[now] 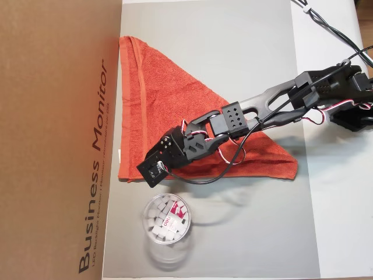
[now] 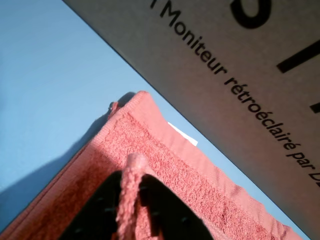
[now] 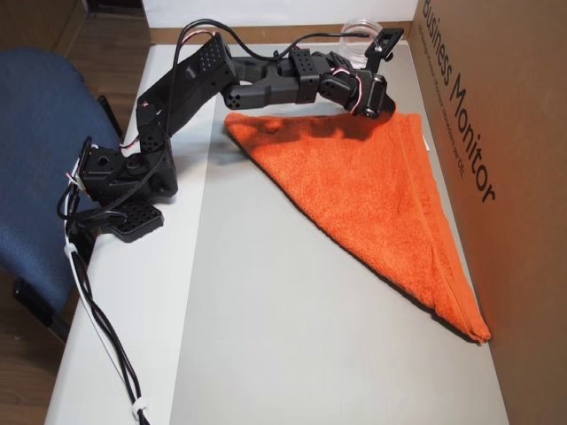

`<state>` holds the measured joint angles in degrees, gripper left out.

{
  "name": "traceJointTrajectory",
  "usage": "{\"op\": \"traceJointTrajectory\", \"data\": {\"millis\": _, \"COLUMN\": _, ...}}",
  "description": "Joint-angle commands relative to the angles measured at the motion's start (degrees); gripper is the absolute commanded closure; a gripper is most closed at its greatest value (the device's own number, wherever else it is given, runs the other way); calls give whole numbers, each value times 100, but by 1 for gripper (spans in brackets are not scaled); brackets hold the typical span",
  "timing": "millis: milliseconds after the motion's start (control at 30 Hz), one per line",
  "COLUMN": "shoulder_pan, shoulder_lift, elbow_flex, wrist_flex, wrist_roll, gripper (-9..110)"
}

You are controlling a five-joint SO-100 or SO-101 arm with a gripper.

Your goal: Fold the blanket.

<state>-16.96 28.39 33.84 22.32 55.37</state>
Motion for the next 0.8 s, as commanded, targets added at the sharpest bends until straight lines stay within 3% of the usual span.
{"op": "traceJointTrajectory", "data": {"millis": 0, "shoulder_pan": -53, "shoulder_lift": 114, "elbow_flex": -211, "wrist_flex": -9, "wrist_roll": 44, "gripper": 95}}
{"op": "traceJointTrajectory", "data": {"millis": 167, "shoulder_pan": -53, "shoulder_lift": 123, "elbow_flex": -211, "wrist_flex": -9, "wrist_roll": 53, "gripper": 86}}
{"op": "traceJointTrajectory", "data": {"millis": 400, "shoulder_pan": -53, "shoulder_lift": 360, "elbow_flex": -220, "wrist_flex": -9, "wrist_roll": 70, "gripper": 85}}
{"op": "traceJointTrajectory", "data": {"millis": 767, "shoulder_pan": 18, "shoulder_lift": 2479, "elbow_flex": 1547, "wrist_flex": 615, "wrist_roll": 2232, "gripper": 86}}
